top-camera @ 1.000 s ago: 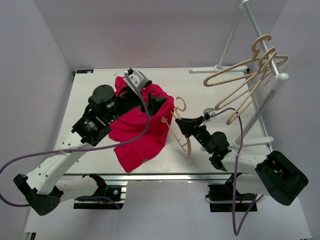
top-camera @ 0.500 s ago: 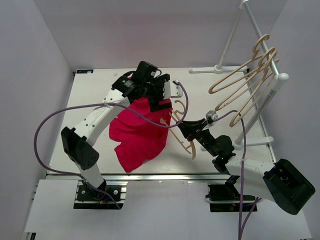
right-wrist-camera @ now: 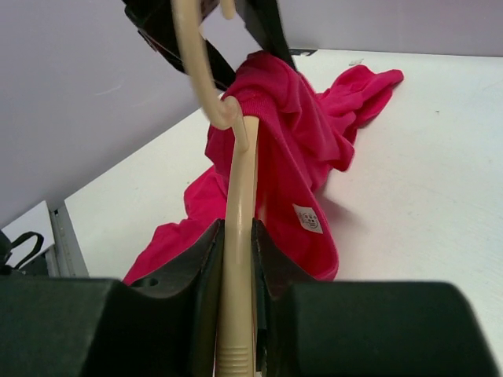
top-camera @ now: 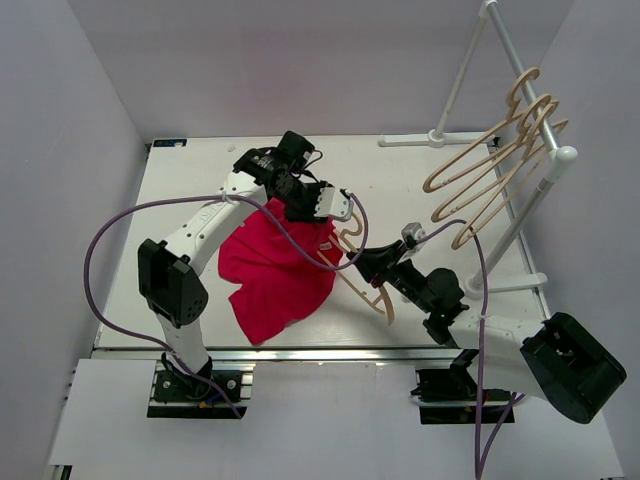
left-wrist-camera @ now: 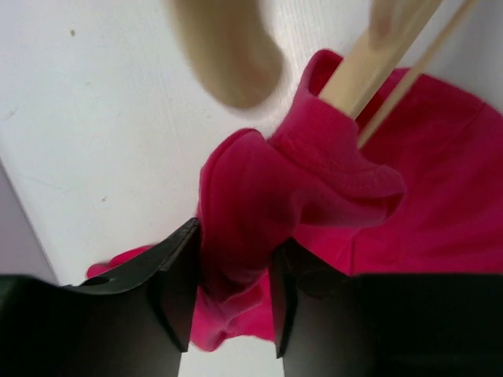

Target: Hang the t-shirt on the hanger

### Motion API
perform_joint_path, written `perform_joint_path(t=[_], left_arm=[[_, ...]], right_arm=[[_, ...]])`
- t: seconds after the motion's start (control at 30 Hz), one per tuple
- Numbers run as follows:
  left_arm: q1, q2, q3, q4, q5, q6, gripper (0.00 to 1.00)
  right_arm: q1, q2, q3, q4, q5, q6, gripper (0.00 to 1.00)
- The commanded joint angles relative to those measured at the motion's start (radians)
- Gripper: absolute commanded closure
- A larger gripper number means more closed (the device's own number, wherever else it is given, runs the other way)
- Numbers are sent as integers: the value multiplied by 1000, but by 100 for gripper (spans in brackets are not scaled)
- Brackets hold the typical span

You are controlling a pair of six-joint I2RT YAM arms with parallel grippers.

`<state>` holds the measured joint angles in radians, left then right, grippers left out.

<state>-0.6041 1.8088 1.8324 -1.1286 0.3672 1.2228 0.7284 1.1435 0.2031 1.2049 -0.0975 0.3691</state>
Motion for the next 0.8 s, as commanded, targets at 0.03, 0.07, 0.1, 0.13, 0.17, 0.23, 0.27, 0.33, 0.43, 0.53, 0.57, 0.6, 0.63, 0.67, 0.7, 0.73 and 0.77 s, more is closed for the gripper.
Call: perform_joint_path(t=[0.03, 0.07, 0.1, 0.13, 0.17, 0.23, 0.27, 0.33, 0.43, 0.53, 0.57, 0.6, 0.63, 0.67, 0.7, 0.73, 0.77], left_arm=[[-8, -3, -9, -66, 111, 36, 43], [-8, -6, -5, -83, 140, 49, 31], [-11, -9, -4, -98, 156, 69, 27], [-11, -11, -7, -121, 173, 79, 23], [-11, -15, -7, -131, 180, 86, 22], [-19, -19, -16, -129, 193, 80, 27], [-20, -19, -19, -123, 193, 73, 34], [-25, -17, -31, -102, 181, 52, 56], [-26, -23, -50, -70, 164, 37, 99], [-26, -31, -70, -27, 133, 8, 100], [-25, -32, -81, -20, 109, 3, 100], [-26, -35, -87, -11, 92, -18, 100], [-26, -49, -94, 13, 70, -29, 100], [-25, -57, -104, 33, 18, -46, 100], [-23, -66, -134, 61, -13, -81, 100], [-20, -77, -151, 111, -45, -94, 100], [-17, -98, -168, 134, -98, -104, 100]], right_arm=[[5, -14, 67, 562, -25, -12, 100], [5, -14, 73, 556, -24, -15, 100], [5, -11, 74, 549, -24, -13, 100], [5, -5, 76, 553, -31, -10, 100], [5, -1, 78, 559, -33, -4, 100], [5, 10, 73, 588, -31, 1, 100], [5, 10, 73, 588, -28, 4, 100], [5, 6, 79, 564, -28, 4, 100], [5, 2, 75, 555, -16, 11, 100], [5, -30, 73, 497, 46, 21, 100], [5, -50, 76, 405, 70, 22, 99], [5, -69, 81, 342, 90, 21, 76], [5, -118, 88, 268, 128, 25, 66], [5, -146, 107, 195, 131, 24, 54], [6, -169, 122, 23, 133, 24, 37], [5, -218, 142, -86, 146, 33, 28], [6, -237, 194, -193, 160, 43, 22]])
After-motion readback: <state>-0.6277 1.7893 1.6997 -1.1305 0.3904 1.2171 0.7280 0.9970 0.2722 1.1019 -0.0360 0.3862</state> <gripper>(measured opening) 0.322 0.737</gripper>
